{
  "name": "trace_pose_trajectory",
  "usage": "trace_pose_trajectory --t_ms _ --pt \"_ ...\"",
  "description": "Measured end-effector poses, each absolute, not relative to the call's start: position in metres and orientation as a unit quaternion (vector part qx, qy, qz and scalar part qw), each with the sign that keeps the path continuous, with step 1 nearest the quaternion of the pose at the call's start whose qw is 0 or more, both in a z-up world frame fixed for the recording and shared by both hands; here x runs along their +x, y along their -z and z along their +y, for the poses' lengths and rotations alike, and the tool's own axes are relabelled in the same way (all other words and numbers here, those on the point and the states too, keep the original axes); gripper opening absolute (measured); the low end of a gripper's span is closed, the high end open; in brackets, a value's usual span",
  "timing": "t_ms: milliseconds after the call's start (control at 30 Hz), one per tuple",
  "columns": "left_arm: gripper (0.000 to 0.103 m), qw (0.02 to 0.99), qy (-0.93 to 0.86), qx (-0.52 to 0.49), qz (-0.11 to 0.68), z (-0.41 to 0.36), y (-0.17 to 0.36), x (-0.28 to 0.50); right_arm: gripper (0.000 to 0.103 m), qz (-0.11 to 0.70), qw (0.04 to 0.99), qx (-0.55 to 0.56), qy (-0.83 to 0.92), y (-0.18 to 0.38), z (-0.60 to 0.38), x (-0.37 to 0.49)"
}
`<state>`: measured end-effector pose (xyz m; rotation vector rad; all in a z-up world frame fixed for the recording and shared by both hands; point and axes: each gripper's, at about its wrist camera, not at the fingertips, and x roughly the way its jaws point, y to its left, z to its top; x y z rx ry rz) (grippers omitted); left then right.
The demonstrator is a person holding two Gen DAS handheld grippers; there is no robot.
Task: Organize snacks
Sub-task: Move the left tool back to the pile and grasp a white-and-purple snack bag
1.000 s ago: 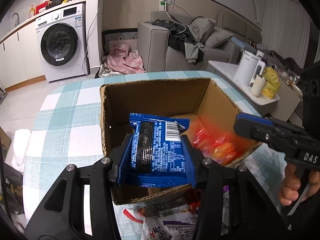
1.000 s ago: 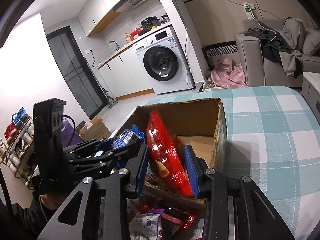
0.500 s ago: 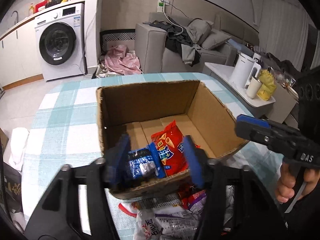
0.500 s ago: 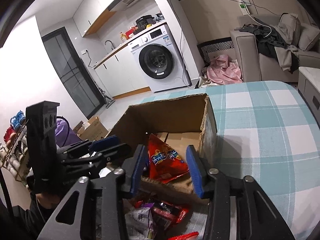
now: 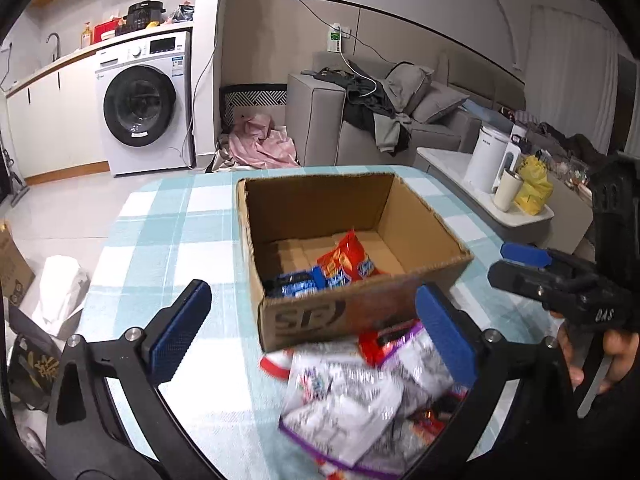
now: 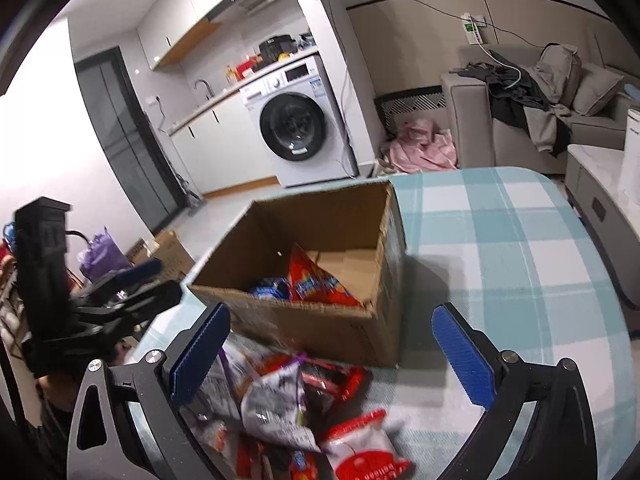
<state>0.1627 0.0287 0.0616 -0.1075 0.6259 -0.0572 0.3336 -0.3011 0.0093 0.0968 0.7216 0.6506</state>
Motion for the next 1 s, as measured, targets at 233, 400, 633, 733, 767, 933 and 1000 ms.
trace_pose_trajectory --t_ms 233,400,633,733,767,933,1000 --pt "0.102 0.951 0.023 -0.055 0.303 0.029 -0.059 0.124 0.103 0.344 0.887 0.04 -0.306 -0.006 -0.307 0.313" --pt "0.102 0.946 0.021 -0.064 0.318 0.033 -0.049 0.109 0.103 0.346 0.887 0.037 -0.304 -0.005 -0.312 0.302" --pt "0.102 0.941 0.028 -0.063 0.331 0.035 -0.043 0.105 0.103 0.359 0.884 0.025 -0.298 0.006 -0.311 0.294" --pt "0.102 0.939 0.029 -0.07 0.335 0.036 -0.043 0.108 0.103 0.367 0.88 0.007 -0.302 0.01 -0.307 0.293" --pt "0.102 0.938 0.031 -0.07 0.337 0.035 -0.042 0.109 0.103 0.369 0.878 0.004 -0.305 0.011 -0.306 0.293" --pt "0.102 0.934 0.039 -0.06 0.349 0.027 -0.036 0.112 0.103 0.391 0.866 -0.011 -0.31 0.025 -0.299 0.295" --pt "0.102 0.933 0.043 -0.056 0.353 0.024 -0.033 0.113 0.103 0.404 0.863 -0.028 -0.304 0.03 -0.296 0.297"
